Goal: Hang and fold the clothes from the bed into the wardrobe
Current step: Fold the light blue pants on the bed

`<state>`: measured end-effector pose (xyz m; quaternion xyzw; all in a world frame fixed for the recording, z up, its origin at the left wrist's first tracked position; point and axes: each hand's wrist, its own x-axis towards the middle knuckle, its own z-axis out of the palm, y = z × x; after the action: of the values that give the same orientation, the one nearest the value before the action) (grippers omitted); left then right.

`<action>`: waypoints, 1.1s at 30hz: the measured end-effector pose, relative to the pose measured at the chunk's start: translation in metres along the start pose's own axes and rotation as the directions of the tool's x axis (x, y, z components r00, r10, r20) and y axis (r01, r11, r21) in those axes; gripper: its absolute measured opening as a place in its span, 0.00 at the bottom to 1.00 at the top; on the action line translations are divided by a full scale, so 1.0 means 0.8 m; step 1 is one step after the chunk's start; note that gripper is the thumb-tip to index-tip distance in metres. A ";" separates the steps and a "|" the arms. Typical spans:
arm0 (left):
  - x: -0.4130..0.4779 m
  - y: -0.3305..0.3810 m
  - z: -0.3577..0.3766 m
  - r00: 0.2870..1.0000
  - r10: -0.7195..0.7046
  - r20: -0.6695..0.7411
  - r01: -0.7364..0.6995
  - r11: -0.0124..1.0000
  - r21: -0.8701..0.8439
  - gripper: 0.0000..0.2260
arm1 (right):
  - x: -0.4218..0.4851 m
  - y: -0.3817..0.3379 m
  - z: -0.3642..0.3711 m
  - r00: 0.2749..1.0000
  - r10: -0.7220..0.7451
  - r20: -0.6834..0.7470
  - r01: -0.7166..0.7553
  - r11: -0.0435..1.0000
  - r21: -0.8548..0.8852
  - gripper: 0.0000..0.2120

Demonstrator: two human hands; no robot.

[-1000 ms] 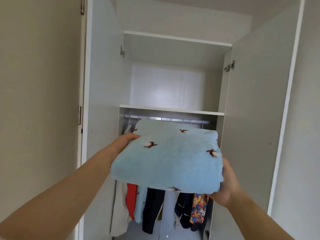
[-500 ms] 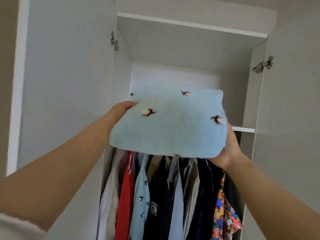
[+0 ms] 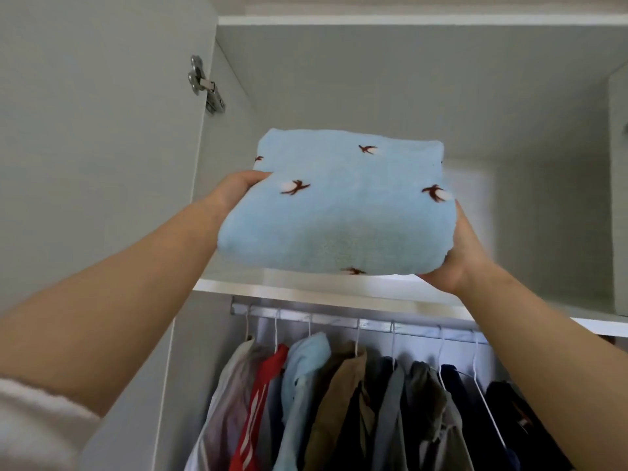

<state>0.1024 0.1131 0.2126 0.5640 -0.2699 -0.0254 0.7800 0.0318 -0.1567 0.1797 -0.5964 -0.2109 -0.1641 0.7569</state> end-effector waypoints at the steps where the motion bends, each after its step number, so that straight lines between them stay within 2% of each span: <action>1: 0.016 -0.004 -0.003 1.000 -0.001 -0.006 0.001 1.000 0.002 0.10 | 0.018 0.007 -0.007 1.000 -0.001 0.002 0.001 1.000 0.000 0.23; 7: 0.094 -0.039 -0.049 0.998 -0.048 -0.047 0.049 0.999 0.017 0.15 | 0.094 0.070 -0.024 0.997 0.065 0.045 -0.065 0.998 0.013 0.26; 10: 0.119 -0.059 -0.069 0.993 -0.095 -0.064 0.098 0.995 0.032 0.11 | 0.113 0.095 -0.029 0.977 0.200 -0.073 -0.201 0.980 0.004 0.26; 13: 0.137 -0.074 -0.089 0.987 -0.130 -0.091 0.133 0.991 0.024 0.09 | 0.124 0.108 -0.030 0.922 0.321 -0.215 -0.332 0.943 -0.014 0.19; 16: 0.146 -0.086 -0.117 0.978 -0.190 -0.088 0.197 0.977 0.078 0.12 | 0.136 0.117 -0.018 0.887 0.351 -0.301 -0.374 0.927 -0.020 0.13; 18: 0.144 -0.086 -0.131 0.969 -0.236 -0.074 0.245 0.959 0.146 0.13 | 0.139 0.115 -0.008 0.880 0.275 -0.388 -0.331 0.940 -0.084 0.11; 20: 0.143 -0.075 -0.137 0.965 -0.228 -0.132 0.256 0.927 0.275 0.14 | 0.140 0.108 -0.006 0.832 0.040 -0.553 -0.206 0.948 -0.241 0.13; 22: 0.148 -0.059 -0.135 0.965 -0.075 -0.251 0.181 0.883 0.434 0.18 | 0.138 0.099 -0.003 0.805 -0.168 -0.569 -0.092 0.912 -0.400 0.12; 24: 0.149 -0.049 -0.119 0.951 0.187 -0.246 0.021 0.756 0.654 0.19 | 0.136 0.095 0.009 0.863 -0.175 -0.473 -0.060 0.896 -0.441 0.06; 26: 0.139 -0.049 -0.096 0.933 0.356 -0.047 -0.145 0.491 0.859 0.19 | 0.136 0.100 0.023 0.914 -0.133 -0.383 -0.088 0.857 -0.507 0.06; 27: 0.132 -0.055 -0.084 0.920 0.385 0.069 -0.216 0.351 0.911 0.18 | 0.135 0.104 0.027 0.928 -0.127 -0.352 -0.098 0.826 -0.555 0.08; 29: 0.119 -0.074 -0.062 0.895 0.375 0.241 -0.314 0.146 0.938 0.17 | 0.135 0.111 0.032 0.931 -0.131 -0.341 -0.101 0.806 -0.584 0.11; 31: 0.114 -0.092 -0.051 0.881 0.353 0.316 -0.331 -0.020 0.943 0.18 | 0.134 0.117 0.035 0.924 -0.121 -0.364 -0.118 0.813 -0.570 0.14; 33: 0.115 -0.102 -0.052 0.860 0.395 0.322 -0.289 -0.141 0.947 0.19 | 0.138 0.123 0.039 0.922 -0.122 -0.367 -0.125 0.804 -0.581 0.16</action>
<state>0.2213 0.0876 0.1672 0.8521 -0.3130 0.3996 0.1274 0.1722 -0.1031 0.1607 -0.7587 0.0050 -0.3354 0.5585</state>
